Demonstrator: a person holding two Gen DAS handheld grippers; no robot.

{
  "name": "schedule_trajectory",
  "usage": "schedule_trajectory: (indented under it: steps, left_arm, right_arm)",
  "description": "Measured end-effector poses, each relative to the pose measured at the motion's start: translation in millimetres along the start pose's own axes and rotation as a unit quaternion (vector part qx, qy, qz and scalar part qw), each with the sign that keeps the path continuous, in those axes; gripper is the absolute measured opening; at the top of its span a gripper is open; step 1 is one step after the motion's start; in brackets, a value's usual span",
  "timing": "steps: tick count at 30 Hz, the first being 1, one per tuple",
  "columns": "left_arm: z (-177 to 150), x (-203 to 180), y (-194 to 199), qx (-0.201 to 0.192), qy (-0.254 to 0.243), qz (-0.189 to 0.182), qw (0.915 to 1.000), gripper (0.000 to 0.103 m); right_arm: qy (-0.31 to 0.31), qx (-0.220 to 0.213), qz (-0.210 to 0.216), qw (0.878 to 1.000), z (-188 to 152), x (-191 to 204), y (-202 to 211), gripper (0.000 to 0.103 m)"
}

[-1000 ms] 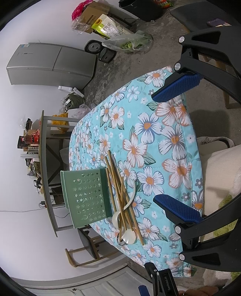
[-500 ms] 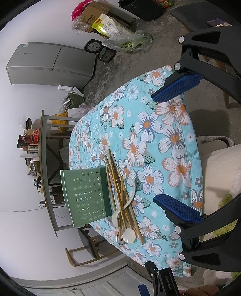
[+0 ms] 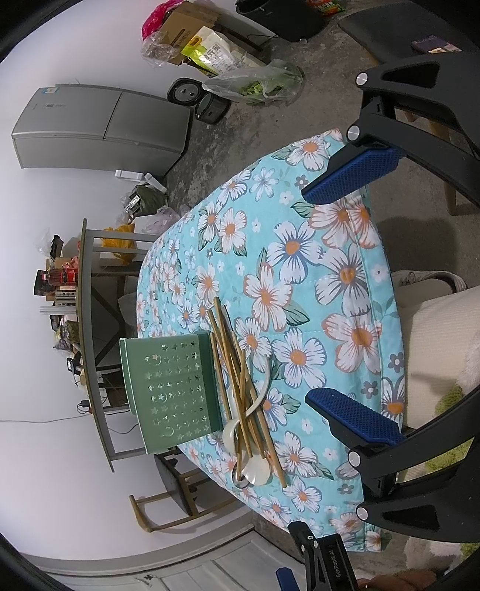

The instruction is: Organize utensils

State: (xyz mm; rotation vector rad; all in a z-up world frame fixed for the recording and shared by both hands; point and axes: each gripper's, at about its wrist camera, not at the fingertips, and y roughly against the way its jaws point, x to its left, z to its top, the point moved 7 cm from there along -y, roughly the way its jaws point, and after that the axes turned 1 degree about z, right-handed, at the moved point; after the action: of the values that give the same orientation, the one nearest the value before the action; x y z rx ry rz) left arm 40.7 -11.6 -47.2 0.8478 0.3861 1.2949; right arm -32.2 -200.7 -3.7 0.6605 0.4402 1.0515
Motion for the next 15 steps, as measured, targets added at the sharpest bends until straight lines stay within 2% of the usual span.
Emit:
schedule_trajectory:
  steps: [9,15]
  left_arm:
    - [0.4,0.5,-1.7,0.002,0.001,-0.003,1.0000,0.095]
    - [5.4,7.6,-21.0,0.016,0.010,-0.019,0.9997,0.095]
  right_arm:
    - [0.001,0.005,0.005,1.000,0.0,9.5,-3.9,0.097]
    - [0.020,0.035,0.025,0.999,0.6,31.0,-28.1,0.097]
